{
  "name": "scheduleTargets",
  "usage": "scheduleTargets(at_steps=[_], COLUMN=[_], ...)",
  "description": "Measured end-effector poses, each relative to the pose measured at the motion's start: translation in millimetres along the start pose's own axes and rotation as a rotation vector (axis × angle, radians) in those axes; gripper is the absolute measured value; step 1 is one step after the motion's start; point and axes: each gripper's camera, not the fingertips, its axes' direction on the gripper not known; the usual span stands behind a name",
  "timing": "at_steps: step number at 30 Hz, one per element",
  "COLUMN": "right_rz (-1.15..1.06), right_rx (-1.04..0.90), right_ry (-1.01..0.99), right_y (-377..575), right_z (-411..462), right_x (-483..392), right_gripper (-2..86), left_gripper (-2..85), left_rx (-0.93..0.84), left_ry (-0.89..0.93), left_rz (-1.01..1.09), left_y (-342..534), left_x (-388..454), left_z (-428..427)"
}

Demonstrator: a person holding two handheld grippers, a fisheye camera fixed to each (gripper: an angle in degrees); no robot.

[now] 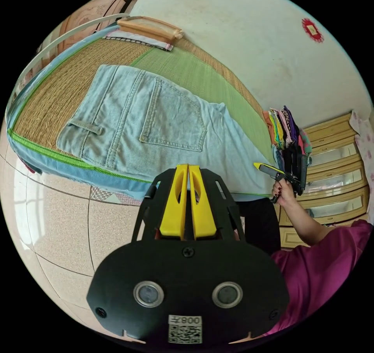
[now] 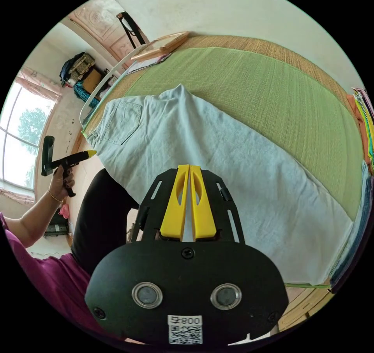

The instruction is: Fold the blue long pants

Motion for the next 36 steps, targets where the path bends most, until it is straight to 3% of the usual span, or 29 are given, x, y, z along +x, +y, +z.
scheduleTargets(at_steps=[6,9,19,28,36], right_rz=[-0.027,-0.027,-0.066,0.012,0.226], right_rx=[0.018,-0.007,-0.027,0.101,0.149], right_ry=[0.009,0.044,0.02,0.04,0.132], right_y=[-61.9,-87.7,-77.8,-18.5,134.1], right_z=[17.7,34.0,55.3,13.5,-16.0], right_x=[13.2,26.7,77.5,128.0,204.4], right_gripper=[0.0,0.1,-0.1,0.0,0.0], left_gripper=[0.1,0.1,0.1,0.1,0.1], left_rx=[-0.059,-0.142,-0.179,-0.153,-0.19], left_ry=[0.013,-0.069,-0.062,-0.081,0.053], left_rz=[0.058,0.07,0.088,0.14,0.357], left_y=[-4.0,-12.1,-1.7,14.0,-13.4], left_x=[30.8,36.1,26.9,47.4,126.2], left_z=[73.7,122.8,215.7,285.6,404.5])
